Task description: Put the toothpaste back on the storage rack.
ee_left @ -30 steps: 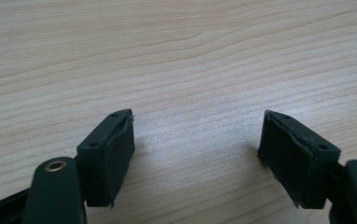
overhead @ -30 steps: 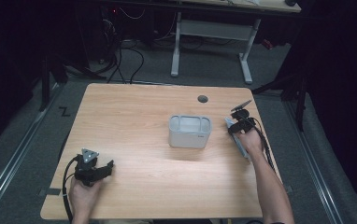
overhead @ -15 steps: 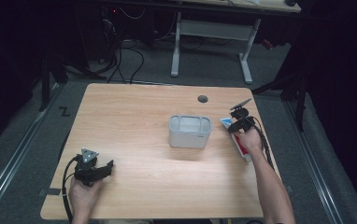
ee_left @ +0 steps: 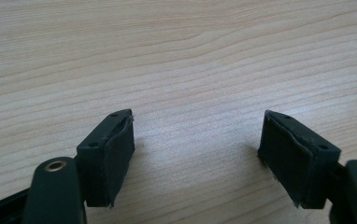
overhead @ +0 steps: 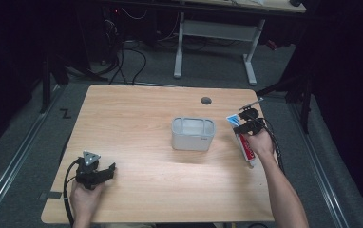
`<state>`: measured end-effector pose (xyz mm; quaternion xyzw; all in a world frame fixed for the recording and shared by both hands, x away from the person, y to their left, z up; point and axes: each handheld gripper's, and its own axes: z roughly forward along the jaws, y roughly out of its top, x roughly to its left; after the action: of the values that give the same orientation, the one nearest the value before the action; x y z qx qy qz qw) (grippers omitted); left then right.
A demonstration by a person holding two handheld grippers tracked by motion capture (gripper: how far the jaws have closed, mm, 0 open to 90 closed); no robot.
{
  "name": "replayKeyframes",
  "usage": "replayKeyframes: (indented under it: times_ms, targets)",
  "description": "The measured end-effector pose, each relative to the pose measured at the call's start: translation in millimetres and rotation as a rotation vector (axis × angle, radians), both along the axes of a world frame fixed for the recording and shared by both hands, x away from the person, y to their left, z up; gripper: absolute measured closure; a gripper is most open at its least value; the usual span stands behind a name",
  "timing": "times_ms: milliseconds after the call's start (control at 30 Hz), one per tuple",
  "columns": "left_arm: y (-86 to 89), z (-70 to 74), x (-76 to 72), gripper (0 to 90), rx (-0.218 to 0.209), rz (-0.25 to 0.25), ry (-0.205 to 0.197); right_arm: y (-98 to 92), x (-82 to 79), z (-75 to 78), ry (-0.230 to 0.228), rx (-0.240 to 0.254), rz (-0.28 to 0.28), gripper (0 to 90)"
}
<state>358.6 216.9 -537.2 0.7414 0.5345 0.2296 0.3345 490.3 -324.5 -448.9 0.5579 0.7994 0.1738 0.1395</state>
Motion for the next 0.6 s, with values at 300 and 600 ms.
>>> replayKeyframes:
  times_ms: [300,600]
  targets:
    - [-0.2,-0.1,0.0,26.9,-0.002,0.002,-0.001,3.4,-15.8,19.0,-0.061,0.047,0.058,73.7]
    - [-0.2,-0.1,0.0,26.8,-0.001,0.001,-0.001,5.2,-29.7,36.1,-0.114,0.109,0.095,73.6]
